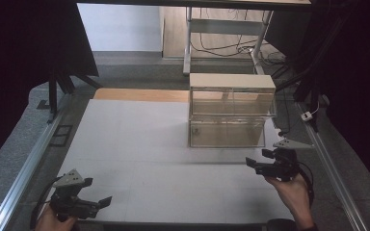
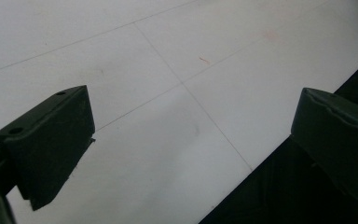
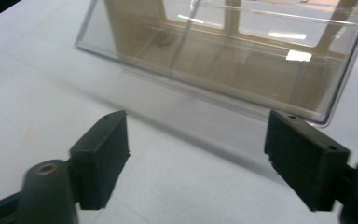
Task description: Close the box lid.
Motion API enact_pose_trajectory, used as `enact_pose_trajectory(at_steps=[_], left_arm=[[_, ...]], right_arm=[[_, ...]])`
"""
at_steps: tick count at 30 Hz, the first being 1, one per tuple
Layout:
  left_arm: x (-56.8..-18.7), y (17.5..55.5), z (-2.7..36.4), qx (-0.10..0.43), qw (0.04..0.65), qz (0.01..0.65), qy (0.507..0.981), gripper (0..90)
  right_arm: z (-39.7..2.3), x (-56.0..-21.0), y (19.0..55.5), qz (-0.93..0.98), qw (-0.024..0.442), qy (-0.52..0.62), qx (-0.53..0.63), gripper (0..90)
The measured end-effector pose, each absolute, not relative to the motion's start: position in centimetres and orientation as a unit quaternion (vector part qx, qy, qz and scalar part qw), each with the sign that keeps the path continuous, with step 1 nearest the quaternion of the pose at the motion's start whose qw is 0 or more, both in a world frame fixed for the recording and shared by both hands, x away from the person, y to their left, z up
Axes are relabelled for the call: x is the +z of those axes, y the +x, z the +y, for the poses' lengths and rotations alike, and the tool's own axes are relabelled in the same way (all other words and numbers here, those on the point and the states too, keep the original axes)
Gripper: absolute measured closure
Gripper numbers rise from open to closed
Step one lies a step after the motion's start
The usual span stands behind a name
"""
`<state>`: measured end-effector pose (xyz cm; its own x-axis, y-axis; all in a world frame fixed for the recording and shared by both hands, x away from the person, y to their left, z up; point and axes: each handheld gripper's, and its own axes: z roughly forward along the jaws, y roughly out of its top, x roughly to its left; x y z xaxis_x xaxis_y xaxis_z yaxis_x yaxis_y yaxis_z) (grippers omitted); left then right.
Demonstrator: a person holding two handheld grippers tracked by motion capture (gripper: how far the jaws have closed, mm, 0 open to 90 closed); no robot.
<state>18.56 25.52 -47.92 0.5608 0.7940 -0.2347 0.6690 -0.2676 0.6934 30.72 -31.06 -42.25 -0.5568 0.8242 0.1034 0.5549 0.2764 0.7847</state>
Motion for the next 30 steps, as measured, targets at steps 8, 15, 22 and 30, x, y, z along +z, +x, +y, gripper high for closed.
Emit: enact_pose_trajectory(at_steps=[8,15,22,30], left_arm=[[-47.9,18.5,25.5,0.08,0.391,0.46,0.793,0.0],[-47.9,18.5,25.5,0.081,0.39,0.459,0.794,0.0],[-47.9,18.4,25.5,0.082,0.391,0.458,0.794,0.0],[-47.9,18.6,25.5,0.076,0.391,0.459,0.794,0.0]], right_arm=[[-30.5,-42.3,28.5,0.79,0.164,0.431,0.403,5.5],[-30.3,-43.3,26.8,0.798,0.153,0.426,0.397,0.9],[-30.5,-45.0,25.4,0.803,0.146,0.435,0.38,0.0],[-30.5,-45.5,25.1,0.806,0.147,0.443,0.365,0.0]])
